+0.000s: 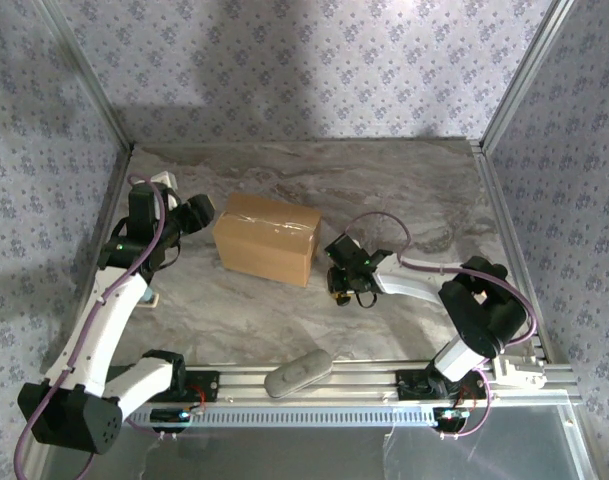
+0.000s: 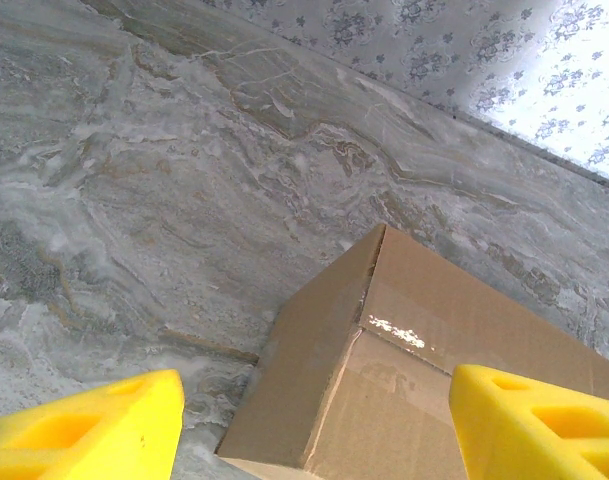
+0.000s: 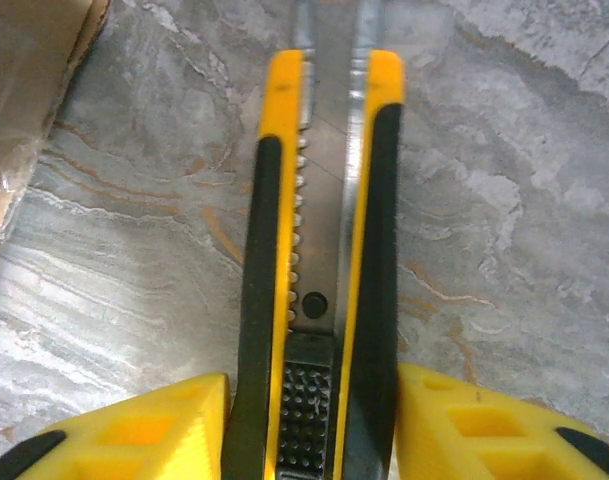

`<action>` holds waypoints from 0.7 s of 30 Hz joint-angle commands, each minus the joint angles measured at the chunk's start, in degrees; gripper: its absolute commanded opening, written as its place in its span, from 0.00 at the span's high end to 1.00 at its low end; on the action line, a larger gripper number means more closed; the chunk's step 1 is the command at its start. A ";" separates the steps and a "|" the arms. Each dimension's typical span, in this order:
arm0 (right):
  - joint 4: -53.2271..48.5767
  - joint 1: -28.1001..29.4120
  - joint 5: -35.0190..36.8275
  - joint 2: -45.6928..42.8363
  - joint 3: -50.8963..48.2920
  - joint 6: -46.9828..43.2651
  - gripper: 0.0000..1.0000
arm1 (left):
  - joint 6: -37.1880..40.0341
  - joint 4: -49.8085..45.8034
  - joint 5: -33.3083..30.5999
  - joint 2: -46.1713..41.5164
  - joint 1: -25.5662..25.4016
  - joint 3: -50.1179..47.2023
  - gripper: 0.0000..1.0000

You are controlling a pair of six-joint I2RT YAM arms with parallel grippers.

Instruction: Unpack the express box

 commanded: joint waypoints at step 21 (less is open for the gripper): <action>-15.62 -3.44 2.80 -12.69 8.66 -5.20 0.71 | 2.18 0.25 11.69 0.25 -2.63 5.30 0.36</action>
